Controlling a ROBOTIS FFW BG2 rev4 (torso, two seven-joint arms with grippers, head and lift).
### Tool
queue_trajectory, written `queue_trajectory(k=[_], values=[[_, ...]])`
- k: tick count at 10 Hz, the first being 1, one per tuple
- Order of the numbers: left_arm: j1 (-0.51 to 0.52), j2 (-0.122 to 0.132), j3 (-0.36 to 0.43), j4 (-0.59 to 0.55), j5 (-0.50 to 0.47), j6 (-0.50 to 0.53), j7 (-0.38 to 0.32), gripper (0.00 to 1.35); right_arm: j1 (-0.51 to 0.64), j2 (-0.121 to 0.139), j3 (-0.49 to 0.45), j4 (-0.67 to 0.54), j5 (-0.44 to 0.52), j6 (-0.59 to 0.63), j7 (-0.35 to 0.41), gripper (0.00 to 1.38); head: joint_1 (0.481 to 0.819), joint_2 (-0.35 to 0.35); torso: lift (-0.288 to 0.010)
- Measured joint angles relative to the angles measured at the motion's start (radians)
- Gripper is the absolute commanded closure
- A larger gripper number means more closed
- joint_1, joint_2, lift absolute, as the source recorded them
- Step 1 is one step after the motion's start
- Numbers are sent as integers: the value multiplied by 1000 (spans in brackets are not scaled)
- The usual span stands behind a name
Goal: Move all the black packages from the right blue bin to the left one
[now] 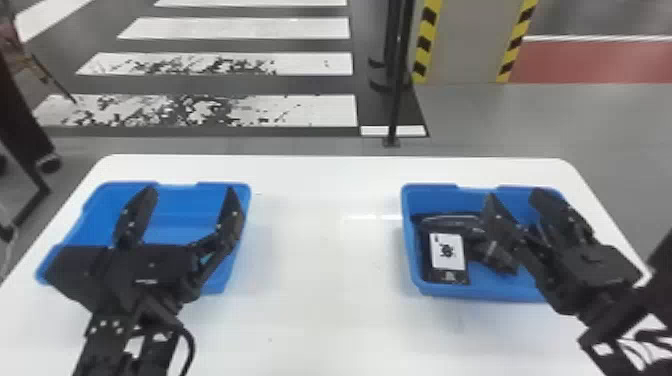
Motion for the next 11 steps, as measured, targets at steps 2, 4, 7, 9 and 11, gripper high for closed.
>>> queue_trajectory(k=[2,4,7,9,11], values=[[2,-5,5,0,3,-29,0,85,7,4,-1,4,-4,-25,1,506,695,16,-169],[2,-6,6,0,1,-36,0,85,11,7,0,13,-6,-52,1,506,695,16,-169],[2,-5,2,0,-1,-40,0,85,6,8,2,15,-7,-63,1,507,695,14,-169],[1,-4,1,0,-1,-37,0,85,-2,8,5,25,-14,-53,1,501,695,15,-169],[0,-3,1,0,-1,-32,0,85,-34,4,10,25,-17,78,8,501,695,20,-169]])
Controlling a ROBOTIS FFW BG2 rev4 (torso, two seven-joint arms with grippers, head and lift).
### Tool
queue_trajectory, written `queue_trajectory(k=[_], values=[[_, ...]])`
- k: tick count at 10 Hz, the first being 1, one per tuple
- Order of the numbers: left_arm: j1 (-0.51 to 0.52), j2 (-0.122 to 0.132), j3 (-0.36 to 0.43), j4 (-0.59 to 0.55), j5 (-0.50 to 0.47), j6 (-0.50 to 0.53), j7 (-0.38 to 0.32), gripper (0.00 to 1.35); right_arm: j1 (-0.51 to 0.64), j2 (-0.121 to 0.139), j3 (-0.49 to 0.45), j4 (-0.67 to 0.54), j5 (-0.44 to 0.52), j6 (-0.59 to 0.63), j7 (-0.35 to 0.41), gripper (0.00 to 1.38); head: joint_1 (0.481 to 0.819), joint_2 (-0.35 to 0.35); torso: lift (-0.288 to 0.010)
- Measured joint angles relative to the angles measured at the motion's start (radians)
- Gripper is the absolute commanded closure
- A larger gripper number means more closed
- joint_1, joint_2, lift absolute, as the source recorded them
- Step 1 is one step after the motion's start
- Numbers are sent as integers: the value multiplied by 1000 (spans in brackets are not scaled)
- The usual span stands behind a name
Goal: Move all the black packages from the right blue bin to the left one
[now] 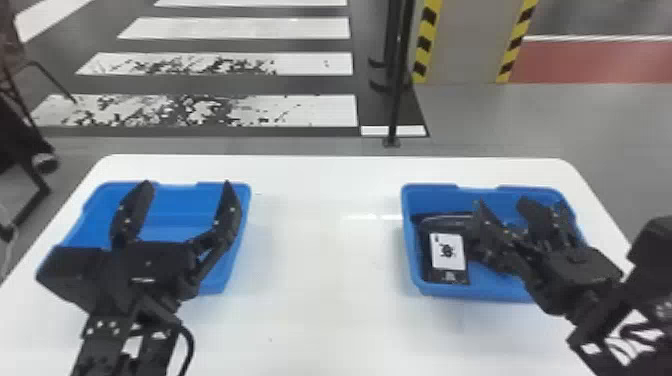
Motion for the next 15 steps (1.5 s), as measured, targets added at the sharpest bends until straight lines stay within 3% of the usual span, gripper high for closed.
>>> queue_trajectory(k=[4,7,13,15], values=[[-5,5,-10,0,-1,3,0,85,-138,-14,39,14,22,385,12,501,695,42,-169],[-9,7,-16,0,-2,5,0,85,-178,-14,41,39,25,558,-6,501,695,31,-169],[-10,12,-30,0,-28,1,0,85,-253,-14,52,172,4,558,-16,496,695,7,-169],[-10,12,-30,0,-28,0,-1,85,-261,-14,60,190,-7,561,-16,381,695,14,-169]])
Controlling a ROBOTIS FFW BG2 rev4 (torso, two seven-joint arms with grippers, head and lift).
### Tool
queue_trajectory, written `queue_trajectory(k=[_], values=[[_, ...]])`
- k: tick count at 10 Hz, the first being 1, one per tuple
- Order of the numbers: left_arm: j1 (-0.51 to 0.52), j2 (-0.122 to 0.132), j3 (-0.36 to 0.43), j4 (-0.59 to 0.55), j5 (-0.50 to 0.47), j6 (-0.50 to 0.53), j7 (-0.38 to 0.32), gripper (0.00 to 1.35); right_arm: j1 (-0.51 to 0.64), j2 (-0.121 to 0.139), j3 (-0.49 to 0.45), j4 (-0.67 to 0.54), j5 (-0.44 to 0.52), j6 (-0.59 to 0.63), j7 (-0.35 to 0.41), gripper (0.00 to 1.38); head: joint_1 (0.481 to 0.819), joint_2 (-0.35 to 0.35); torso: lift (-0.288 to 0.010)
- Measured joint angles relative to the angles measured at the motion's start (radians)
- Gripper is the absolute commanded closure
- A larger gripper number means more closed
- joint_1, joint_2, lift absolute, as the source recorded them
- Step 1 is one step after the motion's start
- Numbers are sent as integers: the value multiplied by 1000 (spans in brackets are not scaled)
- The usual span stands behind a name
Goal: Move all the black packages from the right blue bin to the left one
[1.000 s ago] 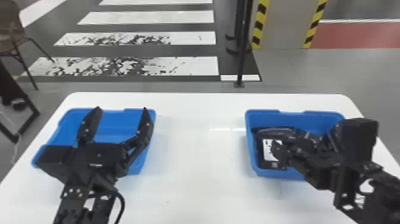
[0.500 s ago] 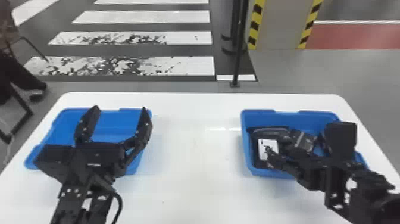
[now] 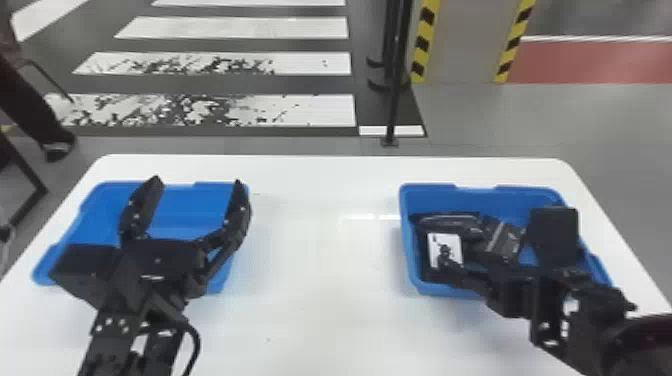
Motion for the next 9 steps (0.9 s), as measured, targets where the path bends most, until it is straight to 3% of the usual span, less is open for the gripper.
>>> queue_trajectory(k=[3,6,8,9], values=[[0,-1,-2,0,0,-9,-1,85,-16,0,3,19,-5,13,0,335,695,14,-169],[0,-2,3,0,0,-13,-1,85,-41,1,5,63,-32,39,2,533,695,18,-169],[0,-1,-1,0,0,-14,-1,85,-75,1,15,108,-57,89,33,745,695,30,-169],[0,0,-2,0,-1,-14,-1,85,-90,0,18,130,-70,110,45,978,695,35,-169]])
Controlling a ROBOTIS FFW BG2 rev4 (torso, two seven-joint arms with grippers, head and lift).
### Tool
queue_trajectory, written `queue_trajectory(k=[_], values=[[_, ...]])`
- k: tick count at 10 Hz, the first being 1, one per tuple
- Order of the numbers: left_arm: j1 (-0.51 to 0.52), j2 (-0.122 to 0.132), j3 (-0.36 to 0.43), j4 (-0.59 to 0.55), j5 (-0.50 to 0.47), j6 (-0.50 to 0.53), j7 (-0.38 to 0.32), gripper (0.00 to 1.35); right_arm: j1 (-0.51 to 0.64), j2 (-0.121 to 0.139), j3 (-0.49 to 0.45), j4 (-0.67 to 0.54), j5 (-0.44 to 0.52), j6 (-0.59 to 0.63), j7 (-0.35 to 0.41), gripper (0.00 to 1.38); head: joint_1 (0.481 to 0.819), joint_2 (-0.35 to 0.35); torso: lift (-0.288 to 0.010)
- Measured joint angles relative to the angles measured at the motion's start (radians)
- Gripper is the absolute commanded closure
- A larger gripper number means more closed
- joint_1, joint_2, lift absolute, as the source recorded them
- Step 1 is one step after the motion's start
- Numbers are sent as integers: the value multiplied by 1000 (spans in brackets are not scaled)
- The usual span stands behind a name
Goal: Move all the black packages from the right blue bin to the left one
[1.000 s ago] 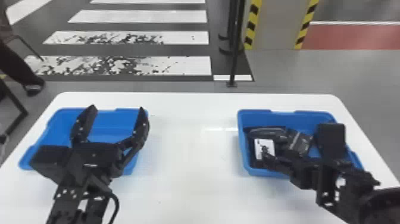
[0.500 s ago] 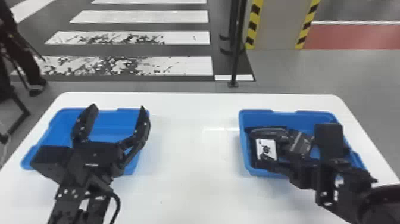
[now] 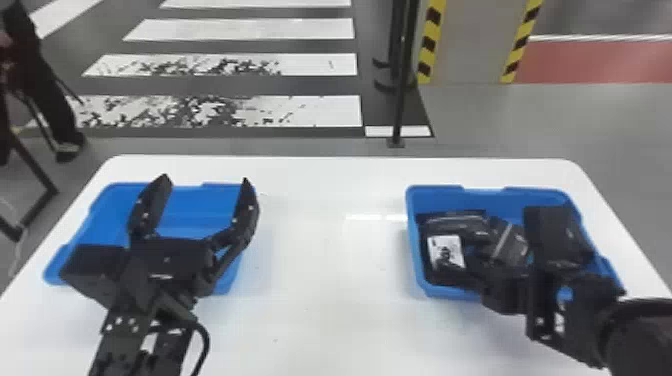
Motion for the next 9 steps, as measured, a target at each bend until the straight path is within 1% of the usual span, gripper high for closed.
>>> queue_trajectory(k=[1,2,4,7,8,9], values=[[0,0,-1,1,-1,1,0,85,-5,-1,1,7,-6,4,10,1101,695,37,-169],[0,0,-1,2,0,2,0,85,-6,-2,2,8,-8,-16,15,1124,695,39,-169],[0,0,0,3,3,-2,0,85,14,-4,-1,-21,-23,-83,16,1131,695,44,-169],[0,0,-3,7,22,-31,0,85,81,0,-53,-128,-75,-196,23,1131,695,40,-169],[1,1,-10,10,66,-51,0,91,93,-1,-68,-159,-107,-237,72,1130,695,47,-169],[1,7,-36,12,171,-78,-9,93,81,-6,-74,-161,-144,-270,159,1131,695,60,-169]])
